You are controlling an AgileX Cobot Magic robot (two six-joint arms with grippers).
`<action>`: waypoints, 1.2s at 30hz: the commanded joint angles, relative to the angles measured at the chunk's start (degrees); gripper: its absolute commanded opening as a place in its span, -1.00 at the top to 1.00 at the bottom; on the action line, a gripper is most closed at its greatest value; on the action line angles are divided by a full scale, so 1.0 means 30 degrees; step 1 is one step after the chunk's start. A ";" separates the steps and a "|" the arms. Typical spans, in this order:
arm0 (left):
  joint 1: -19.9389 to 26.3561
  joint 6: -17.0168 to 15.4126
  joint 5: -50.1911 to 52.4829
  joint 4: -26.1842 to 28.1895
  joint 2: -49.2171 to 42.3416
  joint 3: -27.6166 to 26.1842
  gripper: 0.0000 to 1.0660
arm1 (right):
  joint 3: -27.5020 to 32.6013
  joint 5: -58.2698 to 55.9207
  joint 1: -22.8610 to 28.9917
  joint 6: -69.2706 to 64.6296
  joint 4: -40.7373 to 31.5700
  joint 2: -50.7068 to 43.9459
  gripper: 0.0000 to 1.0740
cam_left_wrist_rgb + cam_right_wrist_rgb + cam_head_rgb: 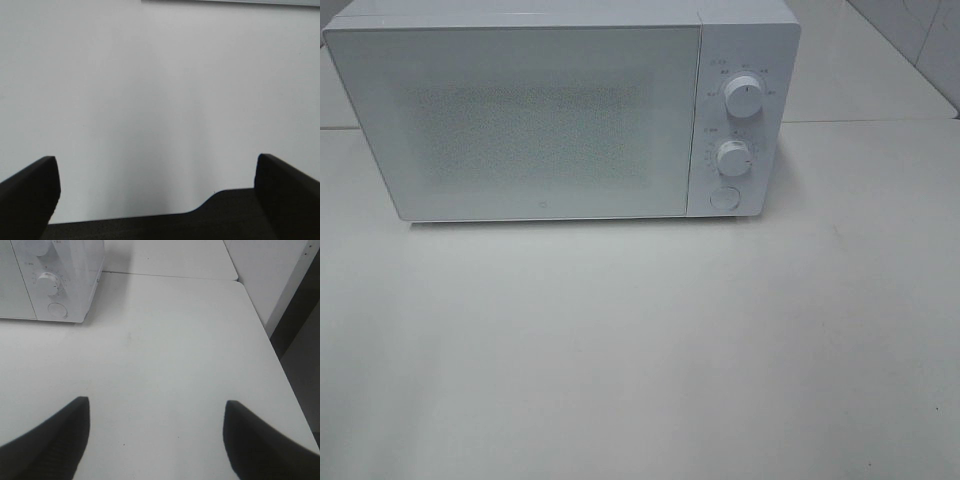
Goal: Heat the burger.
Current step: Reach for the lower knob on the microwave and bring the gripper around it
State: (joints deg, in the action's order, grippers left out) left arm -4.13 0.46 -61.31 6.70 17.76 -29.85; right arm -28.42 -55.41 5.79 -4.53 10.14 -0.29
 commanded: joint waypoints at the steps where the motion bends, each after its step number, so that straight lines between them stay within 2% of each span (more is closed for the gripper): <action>1: 0.0076 -0.0153 -0.0019 0.0095 -0.0726 0.0095 -0.84 | 0.0038 0.0172 -0.0095 0.0057 -0.0019 -0.0458 -0.31; 10: 0.0516 -0.0153 -0.0019 0.0191 -0.3953 0.0095 -0.84 | 0.0038 0.0172 -0.0095 0.0057 -0.0019 -0.0458 -0.31; 15: 0.2235 -0.0153 -0.0019 0.0229 -0.6570 0.0095 -0.84 | 0.0038 0.0172 -0.0095 0.0057 -0.0019 -0.0458 -0.31; 36: 0.2235 -0.0153 0.0000 0.0401 -0.6360 0.0095 -0.84 | 0.0038 0.0172 -0.0095 0.0019 -0.0019 -0.0458 -0.31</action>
State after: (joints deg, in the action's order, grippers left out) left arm 2.46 0.40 -61.31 7.33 -0.34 -29.68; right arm -28.42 -55.41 5.79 -4.53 10.14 -0.29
